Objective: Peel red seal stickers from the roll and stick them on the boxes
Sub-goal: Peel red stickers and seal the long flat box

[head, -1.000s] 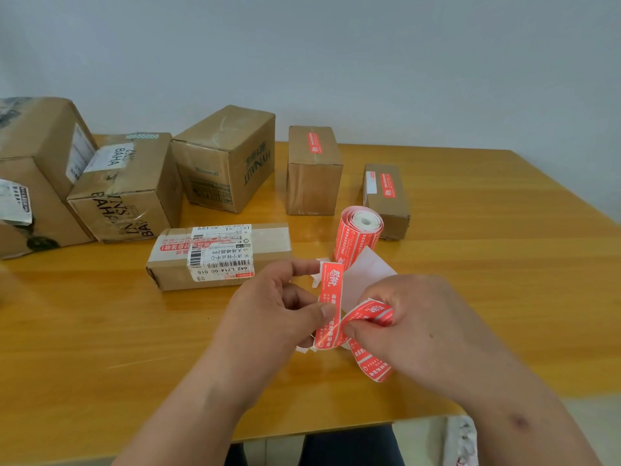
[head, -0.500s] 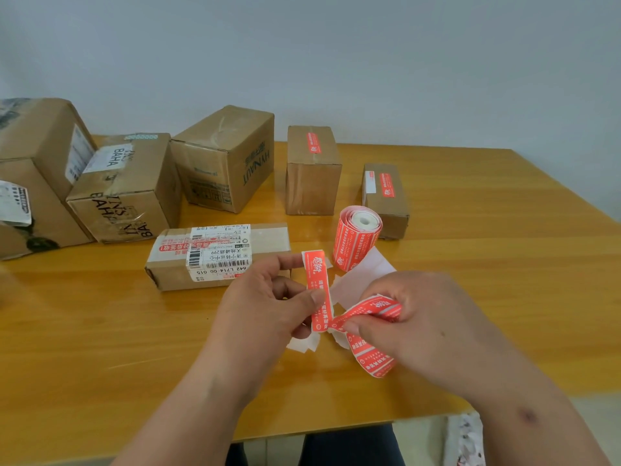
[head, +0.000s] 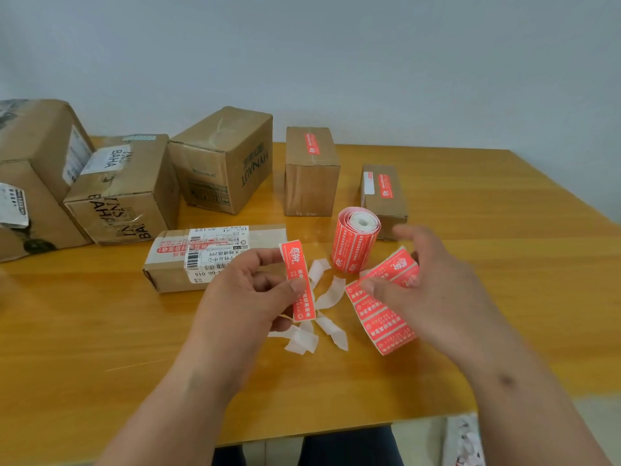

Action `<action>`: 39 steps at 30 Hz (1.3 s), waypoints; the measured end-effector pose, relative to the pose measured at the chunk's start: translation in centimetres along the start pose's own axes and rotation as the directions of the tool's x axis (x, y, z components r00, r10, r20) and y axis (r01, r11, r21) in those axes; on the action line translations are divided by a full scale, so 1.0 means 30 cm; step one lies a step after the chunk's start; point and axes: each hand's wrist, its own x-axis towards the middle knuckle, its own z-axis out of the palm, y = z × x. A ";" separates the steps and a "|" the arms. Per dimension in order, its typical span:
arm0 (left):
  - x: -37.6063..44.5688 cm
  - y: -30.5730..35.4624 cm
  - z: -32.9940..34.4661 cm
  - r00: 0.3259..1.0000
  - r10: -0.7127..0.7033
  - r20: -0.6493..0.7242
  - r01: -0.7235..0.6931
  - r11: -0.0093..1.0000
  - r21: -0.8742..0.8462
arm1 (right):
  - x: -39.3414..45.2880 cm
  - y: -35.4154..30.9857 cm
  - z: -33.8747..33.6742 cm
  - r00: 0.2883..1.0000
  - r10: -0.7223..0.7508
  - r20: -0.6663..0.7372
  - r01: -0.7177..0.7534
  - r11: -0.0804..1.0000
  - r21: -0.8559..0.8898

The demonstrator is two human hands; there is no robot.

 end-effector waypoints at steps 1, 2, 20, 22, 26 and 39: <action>-0.004 0.002 0.000 1.000 -0.002 0.017 0.002 1.000 0.001 | 0.009 0.001 0.019 0.992 -0.009 -0.129 -0.007 0.992 -0.125; -0.009 0.002 -0.001 1.000 -0.005 0.030 0.005 1.000 0.003 | 0.012 0.000 0.037 0.966 -0.045 -0.256 -0.013 0.975 -0.222; -0.037 0.028 -0.005 0.998 0.029 0.061 -0.025 0.998 -0.058 | -0.069 -0.098 0.067 0.944 -0.209 0.256 0.082 0.898 0.433; -0.039 0.030 -0.005 0.998 0.032 0.051 -0.028 0.997 -0.068 | -0.071 -0.105 0.067 0.945 -0.218 0.245 0.093 0.895 0.437; -0.041 0.021 -0.006 0.997 0.077 0.007 -0.077 0.997 0.016 | -0.073 -0.106 0.069 0.954 -0.224 0.197 0.104 0.870 0.482; -0.048 0.051 -0.039 0.985 0.082 0.153 -0.092 0.994 0.057 | -0.067 -0.119 0.090 0.934 -0.338 0.113 0.265 0.871 0.414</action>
